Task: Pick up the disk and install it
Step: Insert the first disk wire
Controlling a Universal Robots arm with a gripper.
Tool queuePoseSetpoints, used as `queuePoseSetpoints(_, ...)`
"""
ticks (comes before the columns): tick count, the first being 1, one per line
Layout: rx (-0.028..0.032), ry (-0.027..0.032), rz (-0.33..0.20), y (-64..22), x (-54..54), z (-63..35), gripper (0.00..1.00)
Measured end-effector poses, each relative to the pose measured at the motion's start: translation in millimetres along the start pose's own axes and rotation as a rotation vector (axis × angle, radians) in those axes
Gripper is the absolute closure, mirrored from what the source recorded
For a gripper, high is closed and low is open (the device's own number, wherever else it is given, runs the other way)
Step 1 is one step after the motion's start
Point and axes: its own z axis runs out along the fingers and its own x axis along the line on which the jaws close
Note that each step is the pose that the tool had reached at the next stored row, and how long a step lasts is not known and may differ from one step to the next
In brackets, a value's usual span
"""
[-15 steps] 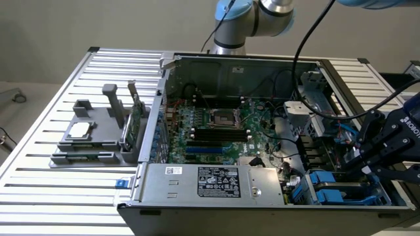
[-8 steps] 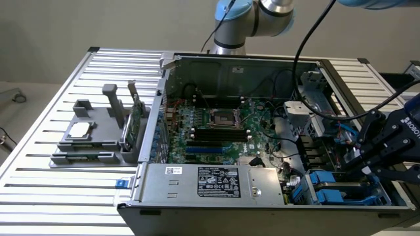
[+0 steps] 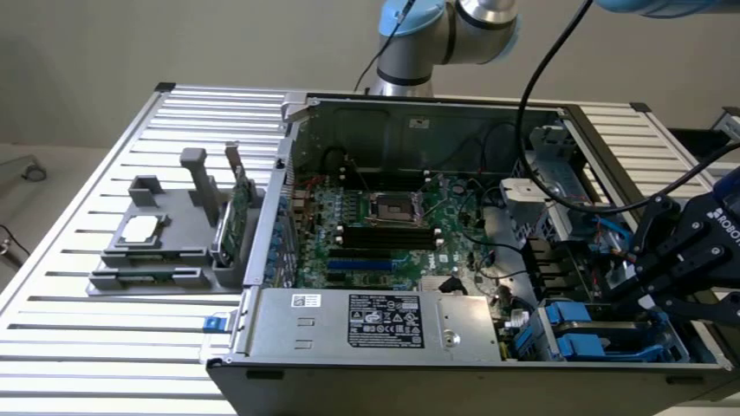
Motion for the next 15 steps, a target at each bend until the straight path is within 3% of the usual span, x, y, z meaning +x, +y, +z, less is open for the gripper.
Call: queuePoseSetpoints(15,-0.0008,-0.0083,-0.025,-1.0,0.3,0.3,0.83)
